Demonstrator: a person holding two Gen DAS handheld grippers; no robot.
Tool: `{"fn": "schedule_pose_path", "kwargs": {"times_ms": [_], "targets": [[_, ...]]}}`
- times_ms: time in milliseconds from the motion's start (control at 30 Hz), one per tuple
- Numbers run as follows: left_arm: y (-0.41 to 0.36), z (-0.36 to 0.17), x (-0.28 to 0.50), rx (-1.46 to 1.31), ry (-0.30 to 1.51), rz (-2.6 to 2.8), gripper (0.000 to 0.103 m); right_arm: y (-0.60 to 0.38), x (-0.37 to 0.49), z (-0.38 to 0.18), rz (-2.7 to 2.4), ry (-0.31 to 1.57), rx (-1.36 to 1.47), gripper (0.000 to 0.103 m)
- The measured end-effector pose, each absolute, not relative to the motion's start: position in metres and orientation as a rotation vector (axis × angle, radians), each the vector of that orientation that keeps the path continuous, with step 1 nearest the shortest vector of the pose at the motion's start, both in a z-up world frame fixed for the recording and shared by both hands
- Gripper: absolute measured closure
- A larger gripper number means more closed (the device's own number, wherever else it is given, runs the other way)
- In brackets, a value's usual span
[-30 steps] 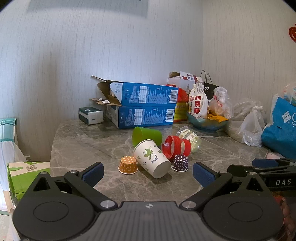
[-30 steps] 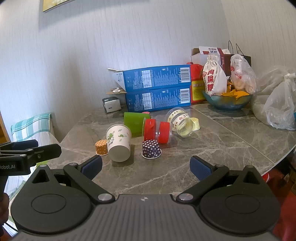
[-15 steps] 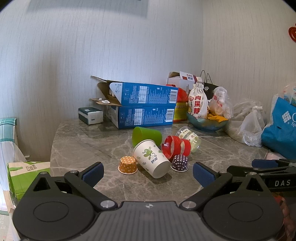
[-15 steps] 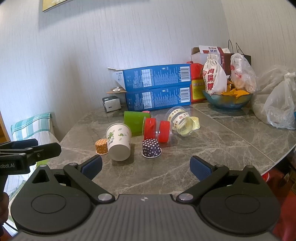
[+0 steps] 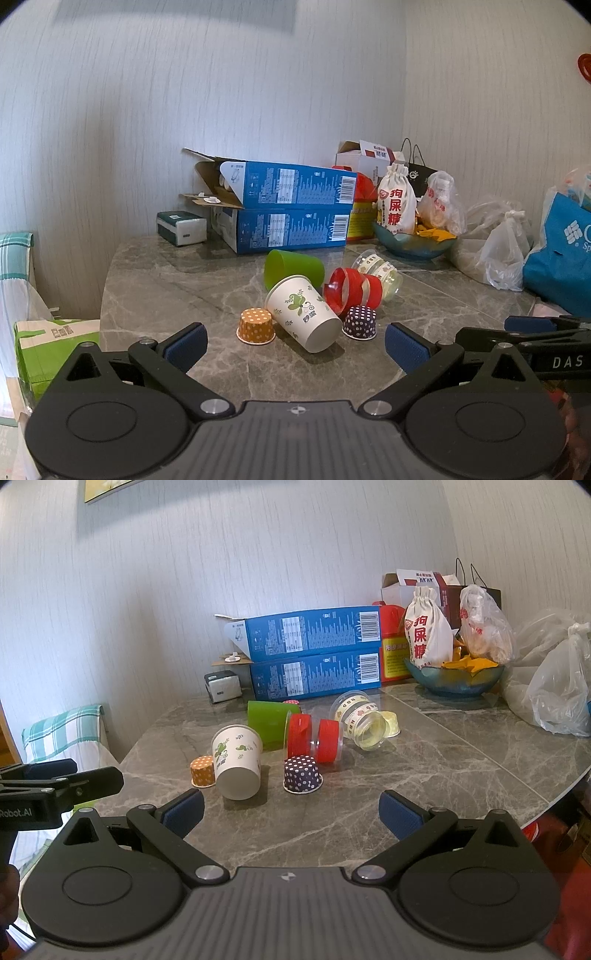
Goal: Flip cup upright
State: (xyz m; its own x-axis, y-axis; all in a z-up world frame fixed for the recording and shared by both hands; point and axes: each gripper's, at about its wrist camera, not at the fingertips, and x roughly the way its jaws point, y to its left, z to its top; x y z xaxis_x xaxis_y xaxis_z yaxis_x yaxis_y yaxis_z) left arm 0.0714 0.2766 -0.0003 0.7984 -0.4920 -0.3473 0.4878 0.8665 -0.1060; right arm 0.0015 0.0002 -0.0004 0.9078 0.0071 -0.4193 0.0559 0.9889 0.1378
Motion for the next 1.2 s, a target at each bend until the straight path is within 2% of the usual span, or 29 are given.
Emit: {"fn": "schedule_pose_path", "kwargs": {"times_ms": [767,1200], "targets": [[0.275,-0.001,0.074,-0.014,0.378,-0.532,0.0,0.001,0.001,-0.003,-0.023,0.435,0.146,0.001],[0.266,0.004,0.103,-0.004,0.4,-0.537,0.0,-0.007,0.025,0.007,-0.013,0.459,0.129,0.001]]}}
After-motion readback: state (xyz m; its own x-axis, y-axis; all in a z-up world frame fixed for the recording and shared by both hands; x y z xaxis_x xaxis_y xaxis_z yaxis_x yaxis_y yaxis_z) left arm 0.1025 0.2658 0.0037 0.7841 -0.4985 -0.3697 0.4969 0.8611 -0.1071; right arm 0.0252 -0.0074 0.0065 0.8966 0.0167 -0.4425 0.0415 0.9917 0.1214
